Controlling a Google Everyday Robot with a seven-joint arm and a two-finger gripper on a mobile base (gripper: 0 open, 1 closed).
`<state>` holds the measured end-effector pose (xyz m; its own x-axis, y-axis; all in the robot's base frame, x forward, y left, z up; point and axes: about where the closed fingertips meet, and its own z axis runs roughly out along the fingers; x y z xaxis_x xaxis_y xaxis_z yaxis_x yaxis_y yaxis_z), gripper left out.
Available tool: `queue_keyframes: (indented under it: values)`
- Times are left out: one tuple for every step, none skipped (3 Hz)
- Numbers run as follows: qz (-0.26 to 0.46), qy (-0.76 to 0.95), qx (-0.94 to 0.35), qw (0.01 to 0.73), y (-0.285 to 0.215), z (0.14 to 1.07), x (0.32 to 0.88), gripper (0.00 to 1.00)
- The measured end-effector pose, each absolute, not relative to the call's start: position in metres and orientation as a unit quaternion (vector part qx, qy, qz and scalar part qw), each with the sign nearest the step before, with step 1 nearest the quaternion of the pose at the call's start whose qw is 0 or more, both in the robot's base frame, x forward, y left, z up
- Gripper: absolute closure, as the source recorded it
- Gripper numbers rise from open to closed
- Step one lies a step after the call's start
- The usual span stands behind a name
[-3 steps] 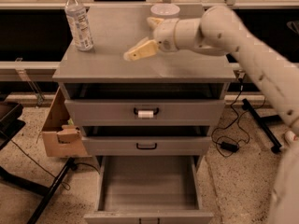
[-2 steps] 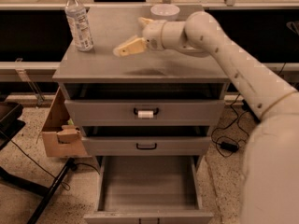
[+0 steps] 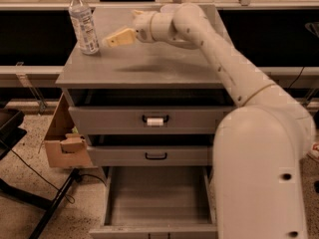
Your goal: Place blue plastic bottle into bottom drawer
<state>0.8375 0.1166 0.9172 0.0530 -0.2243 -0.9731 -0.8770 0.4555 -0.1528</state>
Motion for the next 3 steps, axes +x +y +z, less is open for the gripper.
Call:
queue_keyframes:
  values:
    - [0.301,0.623,-0.439,0.573,0.150,0.918,0.845,0.00]
    - [0.320,0.612,-0.432,0.580,0.181,0.909,0.850,0.00]
    - [0.341,0.588,-0.423,0.599,0.217,0.901,0.862,0.00]
